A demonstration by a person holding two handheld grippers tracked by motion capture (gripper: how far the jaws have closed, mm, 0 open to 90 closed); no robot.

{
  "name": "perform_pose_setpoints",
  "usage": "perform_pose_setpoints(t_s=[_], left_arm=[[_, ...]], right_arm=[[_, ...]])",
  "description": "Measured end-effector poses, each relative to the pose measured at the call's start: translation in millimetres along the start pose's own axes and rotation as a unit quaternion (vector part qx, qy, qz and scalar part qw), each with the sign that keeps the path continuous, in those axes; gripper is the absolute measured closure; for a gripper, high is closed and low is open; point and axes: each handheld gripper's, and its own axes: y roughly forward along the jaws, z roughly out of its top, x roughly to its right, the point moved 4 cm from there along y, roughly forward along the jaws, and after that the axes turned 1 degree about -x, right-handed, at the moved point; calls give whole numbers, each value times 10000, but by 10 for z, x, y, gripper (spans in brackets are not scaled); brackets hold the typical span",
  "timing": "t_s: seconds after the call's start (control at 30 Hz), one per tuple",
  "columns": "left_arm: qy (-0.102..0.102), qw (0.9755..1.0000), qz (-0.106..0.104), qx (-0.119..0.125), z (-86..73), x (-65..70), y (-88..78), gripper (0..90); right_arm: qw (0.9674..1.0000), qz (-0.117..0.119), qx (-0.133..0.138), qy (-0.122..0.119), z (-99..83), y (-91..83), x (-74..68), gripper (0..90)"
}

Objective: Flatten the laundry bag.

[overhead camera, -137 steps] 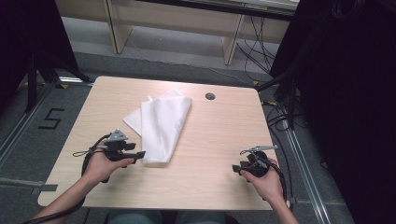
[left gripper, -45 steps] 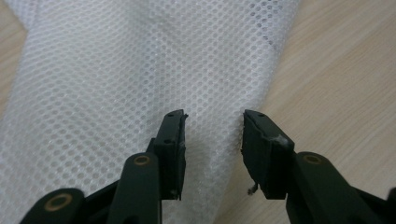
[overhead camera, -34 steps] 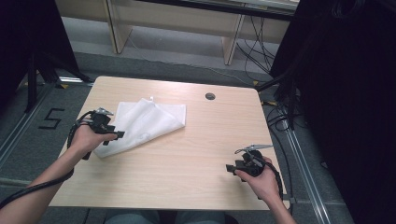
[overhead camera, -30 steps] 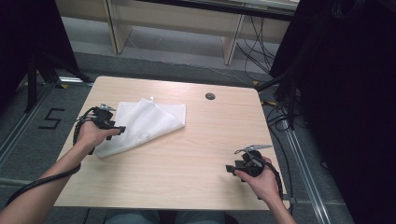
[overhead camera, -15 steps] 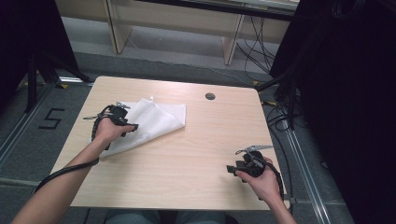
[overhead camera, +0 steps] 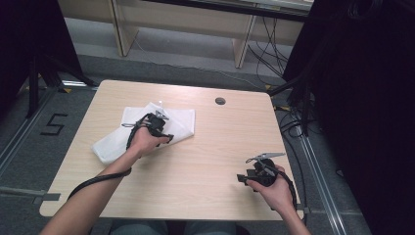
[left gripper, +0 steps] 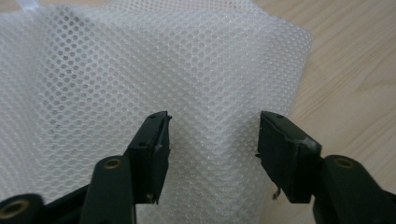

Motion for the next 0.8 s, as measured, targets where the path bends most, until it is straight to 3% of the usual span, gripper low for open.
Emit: perform_pose_setpoints(t_s=[0.07, 0.13, 0.2, 0.27, 0.33, 0.43, 0.47, 0.57, 0.63, 0.8], left_arm=[[62, 10000, -7, -71, -10, 40, 35, 543], [166, 9996, -94, -194, -37, 68, 60, 676], [327, 9991, -117, -238, -59, 98, 73, 684], [351, 9989, -177, -263, -58, 120, 65, 755], [370, 9986, -221, -290, -58, 144, 68, 813], [474, 9982, -114, -348, -54, 191, 65, 850], [461, 9982, -134, -365, -57, 207, 63, 861], [447, 9980, -252, -357, -70, 269, 52, 882], [400, 9979, -387, -329, -90, 342, 38, 886], [521, 9965, -522, -395, -132, 486, -5, 879]], right_arm=[[9999, 3, 146, 48, 1, 17, 10, 484], [10000, -33, 57, 39, -3, -8, 26, 484], [9999, 13, 83, 59, -5, -11, 29, 484], [9998, -14, 196, 87, -1, 3, 28, 484], [10000, -8, 64, 62, -1, -21, 22, 484], [10000, -12, -40, 10, 3, -23, 11, 484], [10000, -2, 67, 38, 7, -7, 2, 484], [9997, -1, 237, 45, 11, 38, -3, 484], [10000, 3, -26, -10, 5, 2, -2, 484], [10000, -2, 38, 34, 8, 13, -8, 484]])
